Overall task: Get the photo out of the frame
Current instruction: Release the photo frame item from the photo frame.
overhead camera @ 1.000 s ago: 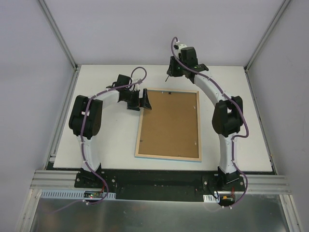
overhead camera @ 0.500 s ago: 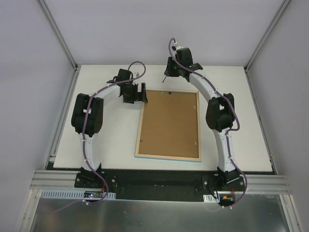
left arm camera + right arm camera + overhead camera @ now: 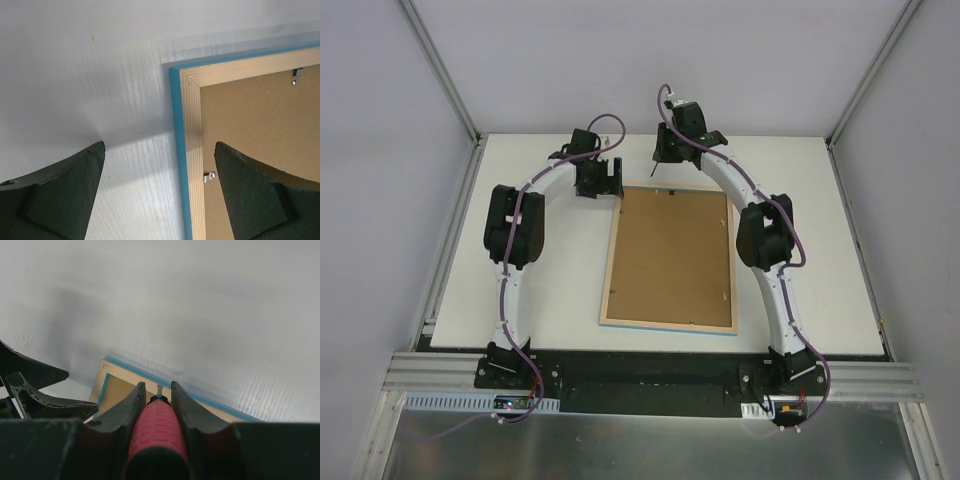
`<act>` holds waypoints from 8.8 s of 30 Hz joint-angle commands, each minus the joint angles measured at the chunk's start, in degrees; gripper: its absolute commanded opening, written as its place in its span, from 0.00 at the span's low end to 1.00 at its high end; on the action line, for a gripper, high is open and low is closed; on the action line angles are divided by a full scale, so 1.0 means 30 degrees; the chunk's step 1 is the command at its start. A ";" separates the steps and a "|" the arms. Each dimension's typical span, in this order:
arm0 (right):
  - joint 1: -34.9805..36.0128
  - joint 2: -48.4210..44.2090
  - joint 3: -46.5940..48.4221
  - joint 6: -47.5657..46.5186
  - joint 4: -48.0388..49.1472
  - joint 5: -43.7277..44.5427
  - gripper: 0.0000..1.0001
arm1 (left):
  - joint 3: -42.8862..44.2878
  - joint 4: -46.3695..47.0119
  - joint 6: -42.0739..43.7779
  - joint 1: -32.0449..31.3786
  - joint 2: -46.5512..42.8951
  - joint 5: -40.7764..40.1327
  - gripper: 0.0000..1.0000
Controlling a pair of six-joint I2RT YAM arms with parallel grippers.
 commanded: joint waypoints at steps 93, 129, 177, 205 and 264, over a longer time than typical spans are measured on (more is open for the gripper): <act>0.1938 0.0540 0.0621 -0.3458 -0.1363 0.2901 0.01 | -0.0136 -0.3310 -0.2611 -0.1181 0.1254 -0.1113 0.00; 0.2143 0.0130 -0.0257 -0.4249 -0.1364 0.5567 0.01 | -0.0341 -0.3339 -0.2787 -0.1063 0.1049 -0.1054 0.00; 0.2056 -0.0515 -0.0550 -0.5069 -0.1247 0.4834 0.01 | -0.0516 -0.3310 -0.2904 -0.1034 0.0785 -0.0703 0.00; 0.1675 -0.1452 -0.2161 -0.5509 -0.0836 0.4630 0.01 | -0.0604 -0.3310 -0.2992 -0.1034 0.0639 -0.0674 0.00; 0.1528 -0.6723 -0.5410 -0.5659 -0.1392 0.0854 0.01 | -0.0223 -0.3310 -0.2846 -0.0946 0.0200 -0.0147 0.17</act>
